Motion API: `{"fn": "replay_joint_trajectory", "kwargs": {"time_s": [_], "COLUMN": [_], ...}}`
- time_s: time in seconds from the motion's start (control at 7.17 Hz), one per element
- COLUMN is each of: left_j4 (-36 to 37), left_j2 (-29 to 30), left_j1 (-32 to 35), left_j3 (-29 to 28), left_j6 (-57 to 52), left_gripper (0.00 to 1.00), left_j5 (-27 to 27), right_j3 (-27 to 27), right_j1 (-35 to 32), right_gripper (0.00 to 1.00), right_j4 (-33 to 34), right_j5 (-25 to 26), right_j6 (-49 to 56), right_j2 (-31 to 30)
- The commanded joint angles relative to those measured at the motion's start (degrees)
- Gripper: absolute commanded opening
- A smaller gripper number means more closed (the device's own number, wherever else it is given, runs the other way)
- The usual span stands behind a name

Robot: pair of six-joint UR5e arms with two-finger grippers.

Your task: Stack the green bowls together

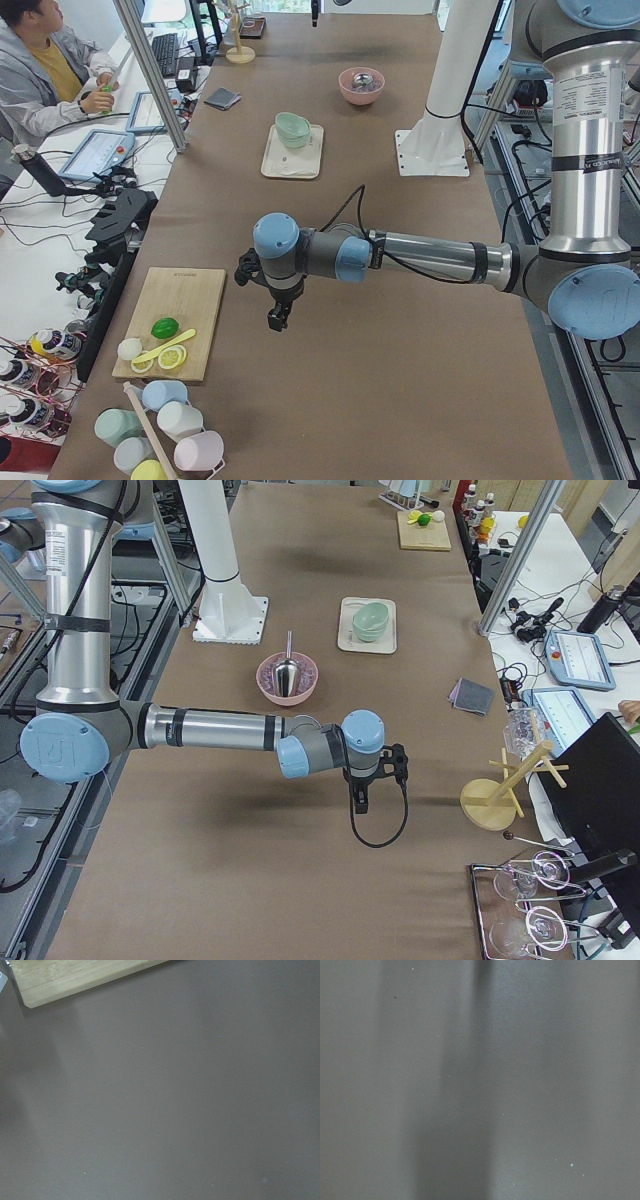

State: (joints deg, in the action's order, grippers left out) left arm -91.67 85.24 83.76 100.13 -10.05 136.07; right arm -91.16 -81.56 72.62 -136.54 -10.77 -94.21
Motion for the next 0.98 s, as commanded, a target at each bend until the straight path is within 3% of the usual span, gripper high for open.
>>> {"fn": "replay_joint_trajectory", "kwargs": {"time_s": [0.0, 0.56, 0.84], "left_j4": [0.00, 0.17, 0.18], "left_j2": [-0.07, -0.07, 0.19], "left_j1": [0.00, 0.00, 0.00], "left_j3": [-0.11, -0.72, -1.69], "left_j6": [0.12, 0.21, 9.55], "left_gripper": [0.98, 0.98, 0.98], "left_j5": [-0.01, -0.62, -2.90], "right_j3": [0.02, 0.28, 0.20], "right_j1": [-0.09, -0.43, -2.62], "right_gripper": [1.00, 1.00, 1.00], "right_j4": [0.07, 0.16, 1.38], "right_j5": [0.04, 1.10, 1.10], "right_j6": [0.05, 1.02, 3.02], "right_j2": [-0.01, 0.25, 0.16]}}
